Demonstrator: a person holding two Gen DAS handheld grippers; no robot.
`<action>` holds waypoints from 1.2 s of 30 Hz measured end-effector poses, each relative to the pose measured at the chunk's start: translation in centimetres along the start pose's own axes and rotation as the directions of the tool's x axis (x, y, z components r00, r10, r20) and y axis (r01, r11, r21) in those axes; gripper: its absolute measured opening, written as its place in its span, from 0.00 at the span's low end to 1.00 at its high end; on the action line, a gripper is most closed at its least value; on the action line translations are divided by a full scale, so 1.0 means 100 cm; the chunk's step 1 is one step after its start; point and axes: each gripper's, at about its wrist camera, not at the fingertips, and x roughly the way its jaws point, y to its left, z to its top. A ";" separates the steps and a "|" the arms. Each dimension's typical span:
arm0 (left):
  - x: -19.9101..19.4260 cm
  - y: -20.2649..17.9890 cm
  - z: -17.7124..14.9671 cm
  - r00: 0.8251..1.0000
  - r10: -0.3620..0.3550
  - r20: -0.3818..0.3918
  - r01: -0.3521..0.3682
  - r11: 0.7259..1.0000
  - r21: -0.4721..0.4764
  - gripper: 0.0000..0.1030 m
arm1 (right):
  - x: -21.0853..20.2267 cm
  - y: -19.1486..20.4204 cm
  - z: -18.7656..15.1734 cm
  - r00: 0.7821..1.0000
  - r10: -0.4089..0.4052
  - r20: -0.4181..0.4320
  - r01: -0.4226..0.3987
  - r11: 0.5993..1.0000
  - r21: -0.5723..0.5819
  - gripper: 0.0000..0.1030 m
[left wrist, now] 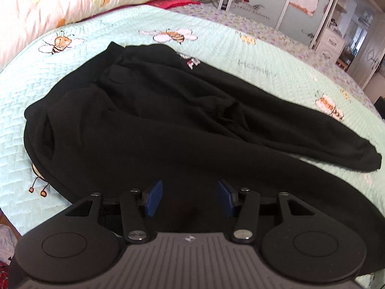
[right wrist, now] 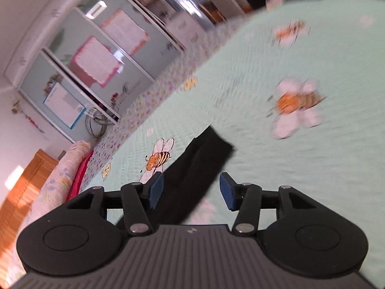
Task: Fold clothes
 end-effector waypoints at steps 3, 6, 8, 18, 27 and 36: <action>0.006 0.001 0.001 1.000 0.025 -0.014 -0.025 1.000 0.001 0.52 | 0.071 0.006 0.011 0.996 -0.069 -0.063 0.072 0.996 0.046 0.51; 0.013 0.001 0.001 0.999 0.043 -0.033 -0.043 0.999 0.004 0.52 | 0.122 0.012 0.011 0.980 -0.175 -0.096 0.177 0.984 0.013 0.50; 0.015 0.002 0.001 0.998 0.042 -0.043 -0.041 0.999 0.009 0.52 | 0.135 0.011 0.007 0.966 -0.243 -0.088 0.242 0.970 -0.025 0.20; 0.014 -0.005 -0.008 0.998 -0.043 -0.053 0.043 0.999 -0.004 0.53 | 0.047 -0.041 -0.019 0.982 -0.181 -0.055 0.186 0.979 0.082 0.05; -0.007 0.000 -0.014 0.999 -0.022 -0.027 0.021 1.000 -0.016 0.57 | 0.001 -0.049 -0.003 0.990 -0.077 0.118 0.065 0.992 0.106 0.46; 0.008 -0.022 -0.017 0.996 -0.021 -0.082 0.024 0.999 0.039 0.57 | 0.073 -0.028 0.043 0.994 -0.107 -0.036 0.094 0.964 -0.249 0.44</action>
